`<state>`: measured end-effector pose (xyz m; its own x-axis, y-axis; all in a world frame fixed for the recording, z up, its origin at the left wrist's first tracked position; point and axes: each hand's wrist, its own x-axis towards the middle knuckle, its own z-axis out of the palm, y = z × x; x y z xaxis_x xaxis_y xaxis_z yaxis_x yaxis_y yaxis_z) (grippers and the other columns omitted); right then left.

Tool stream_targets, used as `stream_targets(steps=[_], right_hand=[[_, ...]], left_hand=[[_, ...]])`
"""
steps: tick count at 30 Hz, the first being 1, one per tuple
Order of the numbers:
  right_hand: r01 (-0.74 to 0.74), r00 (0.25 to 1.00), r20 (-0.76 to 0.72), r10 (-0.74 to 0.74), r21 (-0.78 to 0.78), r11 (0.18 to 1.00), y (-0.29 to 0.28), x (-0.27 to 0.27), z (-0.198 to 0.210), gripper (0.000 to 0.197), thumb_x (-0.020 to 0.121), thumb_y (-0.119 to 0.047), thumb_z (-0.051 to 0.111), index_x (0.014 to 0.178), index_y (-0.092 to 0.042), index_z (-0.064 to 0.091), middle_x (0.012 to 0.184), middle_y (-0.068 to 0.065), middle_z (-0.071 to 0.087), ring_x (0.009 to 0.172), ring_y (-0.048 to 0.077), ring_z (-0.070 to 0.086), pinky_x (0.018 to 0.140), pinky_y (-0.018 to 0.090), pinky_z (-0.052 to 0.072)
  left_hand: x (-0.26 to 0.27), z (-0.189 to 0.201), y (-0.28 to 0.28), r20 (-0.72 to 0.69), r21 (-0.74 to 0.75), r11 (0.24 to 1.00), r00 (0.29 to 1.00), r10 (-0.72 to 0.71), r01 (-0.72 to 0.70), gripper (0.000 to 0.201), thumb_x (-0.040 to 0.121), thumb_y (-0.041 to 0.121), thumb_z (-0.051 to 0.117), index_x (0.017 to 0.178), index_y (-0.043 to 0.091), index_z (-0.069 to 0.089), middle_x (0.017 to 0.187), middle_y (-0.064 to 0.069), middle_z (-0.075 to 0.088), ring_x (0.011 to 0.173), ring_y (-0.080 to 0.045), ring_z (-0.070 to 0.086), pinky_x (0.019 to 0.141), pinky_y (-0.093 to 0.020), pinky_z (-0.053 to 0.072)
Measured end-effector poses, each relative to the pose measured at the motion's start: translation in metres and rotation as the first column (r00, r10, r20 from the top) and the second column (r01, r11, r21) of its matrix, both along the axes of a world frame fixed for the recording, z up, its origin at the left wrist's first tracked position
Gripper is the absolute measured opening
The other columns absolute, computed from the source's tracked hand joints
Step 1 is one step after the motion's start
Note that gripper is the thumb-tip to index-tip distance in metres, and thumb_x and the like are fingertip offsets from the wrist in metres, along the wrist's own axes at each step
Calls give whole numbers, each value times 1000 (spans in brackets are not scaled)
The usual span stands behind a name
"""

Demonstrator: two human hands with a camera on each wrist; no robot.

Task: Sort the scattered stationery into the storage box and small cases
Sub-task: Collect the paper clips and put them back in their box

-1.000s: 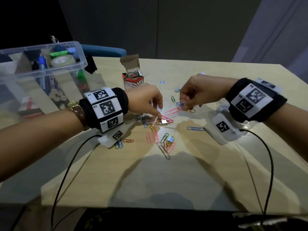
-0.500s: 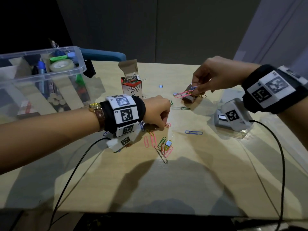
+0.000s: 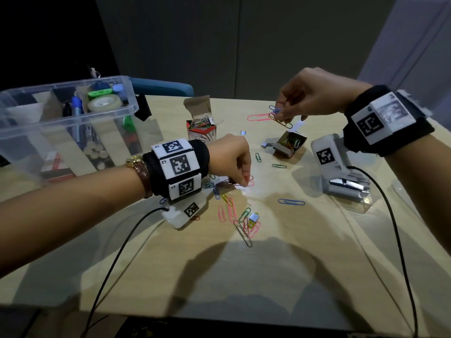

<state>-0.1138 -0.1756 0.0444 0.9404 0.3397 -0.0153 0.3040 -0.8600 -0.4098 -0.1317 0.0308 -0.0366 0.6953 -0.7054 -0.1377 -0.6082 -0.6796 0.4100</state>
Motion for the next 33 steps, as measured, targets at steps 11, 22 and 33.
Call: stream_targets(steps=[11, 22, 33], right_hand=[[-10, 1000, 14, 9, 63, 998, 13, 20, -3, 11, 84, -25, 73, 89, -16, 72, 82, -1, 74, 78, 5, 69, 64, 20, 53], [-64, 998, 25, 63, 54, 996, 26, 27, -13, 10, 82, -27, 75, 85, -18, 73, 78, -2, 74, 71, 3, 68, 55, 11, 50], [-77, 996, 52, 73, 75, 994, 21, 21, -6, 9, 82, -25, 75, 84, -17, 73, 74, -3, 74, 66, -1, 66, 56, 11, 50]], left_hand=[[21, 43, 70, -219, -660, 633, 909, 354, -405, 5, 80, 12, 74, 82, 16, 72, 88, -2, 74, 85, -12, 71, 74, -28, 57], [43, 32, 76, 25, -507, 731, 840, 542, -457, 8, 82, 15, 74, 86, 9, 70, 83, 0, 70, 77, -8, 69, 65, -20, 58], [26, 47, 71, -477, -600, 561, 818, 321, -570, 8, 85, 8, 68, 89, 1, 68, 74, -5, 74, 67, -10, 71, 66, -20, 59]])
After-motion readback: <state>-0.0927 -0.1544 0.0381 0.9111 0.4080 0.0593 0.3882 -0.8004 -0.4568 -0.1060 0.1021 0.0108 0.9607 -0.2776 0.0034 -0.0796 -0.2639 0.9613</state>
